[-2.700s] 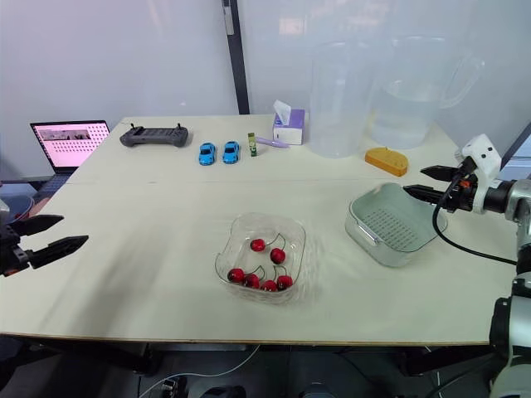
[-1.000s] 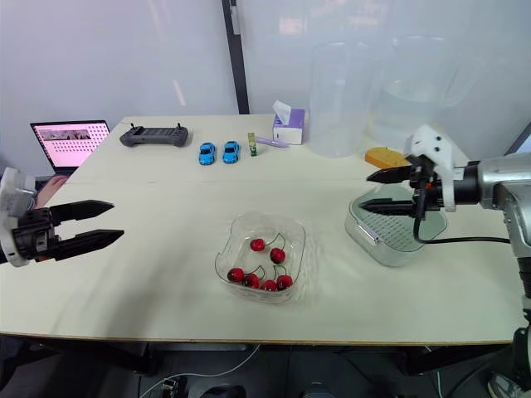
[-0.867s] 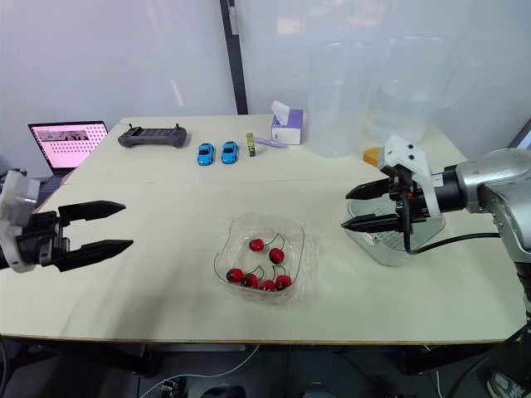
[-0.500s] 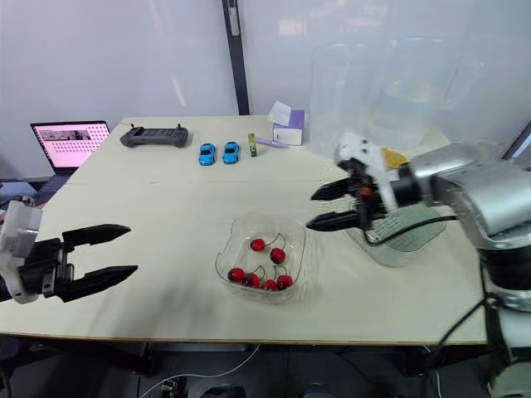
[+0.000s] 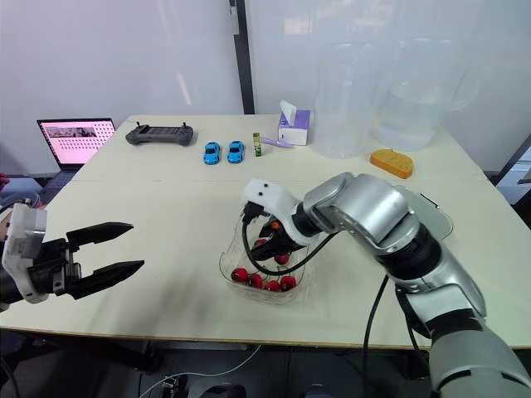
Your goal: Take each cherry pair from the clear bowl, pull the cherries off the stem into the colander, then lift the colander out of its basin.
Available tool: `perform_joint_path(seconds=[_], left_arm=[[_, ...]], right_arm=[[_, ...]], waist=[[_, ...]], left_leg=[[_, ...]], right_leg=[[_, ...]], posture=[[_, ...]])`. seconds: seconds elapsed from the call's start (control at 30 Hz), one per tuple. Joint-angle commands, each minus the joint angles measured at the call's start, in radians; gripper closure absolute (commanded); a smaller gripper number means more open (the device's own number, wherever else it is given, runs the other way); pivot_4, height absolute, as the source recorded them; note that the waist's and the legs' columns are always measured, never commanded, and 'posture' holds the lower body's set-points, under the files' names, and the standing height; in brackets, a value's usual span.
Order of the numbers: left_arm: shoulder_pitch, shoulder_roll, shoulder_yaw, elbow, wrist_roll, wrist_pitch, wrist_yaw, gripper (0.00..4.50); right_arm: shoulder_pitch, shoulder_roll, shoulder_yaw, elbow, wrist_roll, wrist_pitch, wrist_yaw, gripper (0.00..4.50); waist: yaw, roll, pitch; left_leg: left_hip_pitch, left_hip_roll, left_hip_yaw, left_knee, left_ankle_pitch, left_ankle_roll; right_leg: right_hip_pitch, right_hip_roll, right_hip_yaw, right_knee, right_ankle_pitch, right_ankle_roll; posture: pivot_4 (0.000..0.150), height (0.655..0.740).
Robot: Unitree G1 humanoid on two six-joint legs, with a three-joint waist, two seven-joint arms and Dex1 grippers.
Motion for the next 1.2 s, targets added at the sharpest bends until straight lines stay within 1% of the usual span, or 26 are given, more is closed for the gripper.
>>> perform_joint_path(seconds=[0.03, 0.13, 0.37, 0.47, 0.53, 0.63, 1.2], left_arm=[[-0.004, 0.015, 0.01, -0.023, 0.0, -0.019, 0.005, 0.0], [-0.029, 0.027, -0.002, -0.008, -0.001, -0.019, 0.005, 0.0], [-0.048, 0.031, -0.017, 0.001, 0.0, -0.018, 0.006, 0.0], [-0.049, 0.033, -0.02, 0.002, -0.001, -0.016, 0.007, 0.0], [-0.048, 0.033, -0.02, 0.002, 0.0, -0.016, 0.007, 0.0], [-0.049, 0.033, -0.021, 0.002, 0.0, -0.016, 0.009, 0.0], [-0.047, 0.03, -0.021, -0.011, 0.002, -0.019, 0.026, 0.0]], right_arm=[[-0.003, -0.022, 0.061, -0.035, -0.042, -0.027, -0.062, 3.62], [0.004, -0.032, 0.129, -0.034, -0.081, -0.066, -0.104, 3.62], [0.007, -0.044, 0.173, -0.019, -0.115, -0.114, -0.116, 3.62], [0.007, -0.041, 0.166, -0.018, -0.121, -0.103, -0.122, 2.8], [0.004, -0.043, 0.169, -0.019, -0.125, -0.102, -0.123, 1.96], [0.008, -0.039, 0.17, -0.013, -0.126, -0.097, -0.125, 1.96], [0.023, -0.036, 0.291, 0.069, -0.205, -0.152, -0.143, 1.96]], waist=[[0.0, 0.0, 0.0], [-0.001, 0.0, 0.0], [-0.004, 0.0, 0.0], [-0.003, 0.0, 0.0], [-0.003, 0.0, 0.0], [-0.003, 0.0, 0.0], [-0.003, 0.0, 0.0]], left_leg=[[0.0, 0.0, 0.0, 0.0, 0.0, 0.0], [0.0, 0.0, 0.0, 0.0, 0.0, 0.0], [0.0, 0.0, 0.0, -0.001, 0.0, 0.0], [0.0, 0.0, 0.0, -0.001, 0.0, 0.0], [0.0, 0.0, 0.0, -0.001, 0.0, 0.0], [0.0, 0.0, 0.0, -0.001, 0.0, 0.0], [0.0, 0.0, 0.0, -0.001, 0.0, 0.0]], right_leg=[[0.0, 0.0, 0.0, 0.0, 0.0, 0.0], [0.0, 0.0, 0.0, 0.0, 0.0, 0.0], [-0.001, 0.0, 0.0, 0.0, 0.0, 0.0], [-0.001, 0.001, 0.0, 0.0, 0.0, 0.0], [-0.001, 0.001, 0.0, 0.0, 0.0, 0.0], [-0.001, 0.001, 0.0, 0.0, 0.0, 0.0], [-0.001, 0.001, 0.0, 0.0, 0.0, 0.0]], posture=[[0.15, 0.74], [0.15, 0.74], [0.15, 0.74], [0.15, 0.74], [0.15, 0.74], [0.15, 0.74], [0.15, 0.74]])
